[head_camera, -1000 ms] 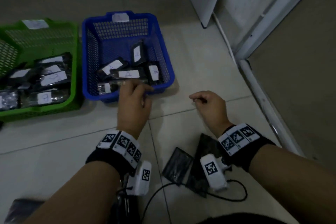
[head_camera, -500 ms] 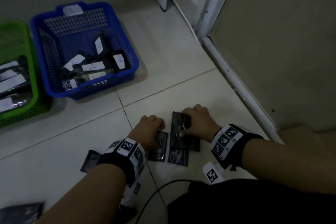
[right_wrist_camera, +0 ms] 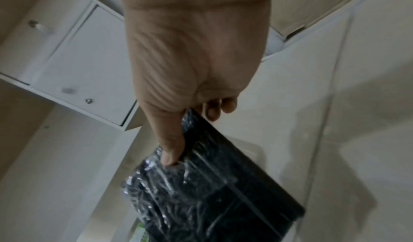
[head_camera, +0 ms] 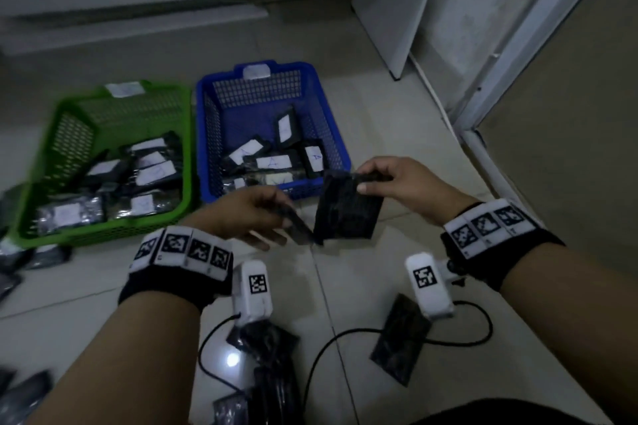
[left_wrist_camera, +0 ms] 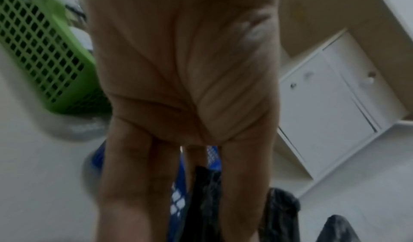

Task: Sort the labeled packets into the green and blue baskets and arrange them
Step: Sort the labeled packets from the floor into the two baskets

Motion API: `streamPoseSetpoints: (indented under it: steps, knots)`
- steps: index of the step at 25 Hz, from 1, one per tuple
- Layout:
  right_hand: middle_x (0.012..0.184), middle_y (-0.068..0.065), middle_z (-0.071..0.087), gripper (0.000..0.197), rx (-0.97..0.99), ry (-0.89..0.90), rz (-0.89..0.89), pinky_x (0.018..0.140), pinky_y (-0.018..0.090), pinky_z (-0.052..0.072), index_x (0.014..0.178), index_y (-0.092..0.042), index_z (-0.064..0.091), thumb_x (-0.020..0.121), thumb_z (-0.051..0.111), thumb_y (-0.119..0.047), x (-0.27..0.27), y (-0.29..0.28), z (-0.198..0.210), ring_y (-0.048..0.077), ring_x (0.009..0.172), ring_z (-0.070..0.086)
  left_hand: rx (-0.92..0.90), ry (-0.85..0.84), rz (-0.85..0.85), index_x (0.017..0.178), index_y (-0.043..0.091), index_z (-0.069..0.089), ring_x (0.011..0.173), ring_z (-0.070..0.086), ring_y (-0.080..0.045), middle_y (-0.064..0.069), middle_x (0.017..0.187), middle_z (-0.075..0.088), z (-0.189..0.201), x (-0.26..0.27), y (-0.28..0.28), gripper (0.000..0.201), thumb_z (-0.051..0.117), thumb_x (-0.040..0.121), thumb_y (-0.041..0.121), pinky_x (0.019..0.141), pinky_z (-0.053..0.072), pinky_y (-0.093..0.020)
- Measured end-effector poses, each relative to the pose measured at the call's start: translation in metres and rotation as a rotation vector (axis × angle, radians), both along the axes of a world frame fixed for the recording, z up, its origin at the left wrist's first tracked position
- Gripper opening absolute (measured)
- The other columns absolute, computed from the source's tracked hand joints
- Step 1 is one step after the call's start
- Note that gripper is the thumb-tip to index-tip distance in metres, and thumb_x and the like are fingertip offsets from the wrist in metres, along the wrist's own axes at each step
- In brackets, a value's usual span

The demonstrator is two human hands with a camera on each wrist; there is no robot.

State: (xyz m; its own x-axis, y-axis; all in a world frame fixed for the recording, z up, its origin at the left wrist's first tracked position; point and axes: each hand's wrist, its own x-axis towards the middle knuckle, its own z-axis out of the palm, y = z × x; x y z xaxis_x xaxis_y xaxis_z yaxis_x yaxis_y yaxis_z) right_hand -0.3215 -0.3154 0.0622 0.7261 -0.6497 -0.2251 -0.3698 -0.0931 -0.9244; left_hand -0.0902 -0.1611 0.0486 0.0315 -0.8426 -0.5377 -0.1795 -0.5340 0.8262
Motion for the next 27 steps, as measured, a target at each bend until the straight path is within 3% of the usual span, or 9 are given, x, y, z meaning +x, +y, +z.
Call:
streamPoseSetpoints:
  steps: [3, 5, 8, 11, 13, 15, 19, 23, 27]
  knots:
    - [0.067, -0.011, 0.065, 0.018, -0.049, -0.189, -0.072, 0.055, 0.006, 0.044, 0.096, -0.002, 0.064, 0.081, 0.064, 0.007, 0.037, -0.008, 0.023, -0.005, 0.055, 0.057, -0.290, -0.095, 0.245, 0.089, 0.014, 0.065, 0.078, 0.069, -0.016, -0.001, 0.082, 0.072, 0.016, 0.027, 0.006, 0.020, 0.068, 0.080, -0.004, 0.062, 0.056, -0.025]
    - [0.072, -0.003, 0.068, 0.017, -0.037, -0.271, -0.078, 0.054, 0.011, 0.049, 0.093, -0.007, 0.066, 0.081, 0.066, 0.005, 0.061, -0.013, 0.026, 0.001, 0.057, 0.061, -0.417, -0.124, 0.415, 0.087, 0.013, 0.066, 0.075, 0.067, -0.007, 0.004, 0.081, 0.071, 0.019, 0.038, 0.011, 0.024, 0.071, 0.075, -0.008, 0.067, 0.054, -0.018]
    - [0.100, 0.004, 0.068, 0.011, 0.002, -0.330, -0.084, 0.080, 0.024, 0.057, 0.089, -0.010, 0.068, 0.082, 0.067, -0.002, 0.082, -0.015, 0.010, 0.014, 0.091, 0.066, -0.507, -0.151, 0.592, 0.090, 0.012, 0.065, 0.076, 0.066, -0.004, -0.001, 0.090, 0.069, 0.017, 0.037, 0.017, 0.022, 0.076, 0.072, 0.003, 0.069, 0.052, -0.015]
    - [0.122, 0.003, 0.059, 0.027, -0.115, -0.274, -0.090, 0.089, 0.017, 0.051, 0.106, -0.011, 0.068, 0.083, 0.064, 0.002, 0.091, -0.015, -0.023, 0.011, 0.109, 0.059, -0.552, -0.217, 0.622, 0.089, 0.011, 0.069, 0.096, 0.063, -0.008, 0.000, 0.103, 0.065, 0.000, 0.040, 0.025, 0.015, 0.072, 0.078, 0.021, 0.087, 0.050, -0.027]
    - [0.133, -0.002, 0.050, 0.042, -0.240, -0.182, -0.073, 0.095, 0.017, 0.046, 0.118, -0.019, 0.065, 0.083, 0.063, 0.003, 0.096, -0.015, -0.041, 0.007, 0.118, 0.051, -0.551, -0.280, 0.647, 0.095, 0.014, 0.070, 0.110, 0.059, -0.011, 0.003, 0.114, 0.062, -0.016, 0.042, 0.028, 0.014, 0.071, 0.081, 0.017, 0.097, 0.047, -0.035]
    - [0.128, 0.002, 0.056, 0.043, -0.116, -0.227, -0.148, 0.085, 0.022, 0.054, 0.118, -0.021, 0.064, 0.084, 0.060, 0.005, 0.105, -0.014, -0.053, 0.014, 0.109, 0.058, -0.543, -0.233, 0.750, 0.103, 0.014, 0.066, 0.116, 0.057, -0.013, 0.005, 0.122, 0.059, -0.028, 0.041, 0.030, 0.023, 0.070, 0.081, 0.006, 0.097, 0.049, -0.036]
    - [0.106, 0.008, 0.069, 0.032, 0.132, -0.325, -0.302, 0.079, 0.030, 0.057, 0.107, -0.017, 0.065, 0.086, 0.058, 0.005, 0.128, -0.013, -0.062, 0.021, 0.089, 0.067, -0.536, -0.129, 0.986, 0.103, 0.017, 0.059, 0.093, 0.064, -0.017, -0.001, 0.110, 0.066, -0.039, 0.040, 0.032, 0.033, 0.070, 0.079, -0.002, 0.088, 0.053, -0.050]
    - [0.100, 0.009, 0.067, 0.022, 0.169, -0.334, -0.324, 0.068, 0.024, 0.057, 0.101, -0.010, 0.061, 0.087, 0.057, 0.006, 0.160, -0.018, -0.063, 0.017, 0.076, 0.066, -0.564, -0.039, 1.089, 0.108, 0.012, 0.054, 0.091, 0.065, -0.014, -0.005, 0.104, 0.066, -0.041, 0.044, 0.032, 0.038, 0.067, 0.078, -0.008, 0.086, 0.053, -0.043]
    - [0.105, 0.014, 0.064, 0.017, 0.212, -0.343, -0.325, 0.068, 0.023, 0.058, 0.097, -0.009, 0.059, 0.089, 0.054, 0.006, 0.195, -0.022, -0.068, 0.020, 0.080, 0.065, -0.591, -0.022, 1.154, 0.111, 0.012, 0.054, 0.084, 0.063, -0.016, -0.001, 0.097, 0.066, -0.041, 0.049, 0.034, 0.039, 0.066, 0.080, -0.008, 0.076, 0.053, -0.034]
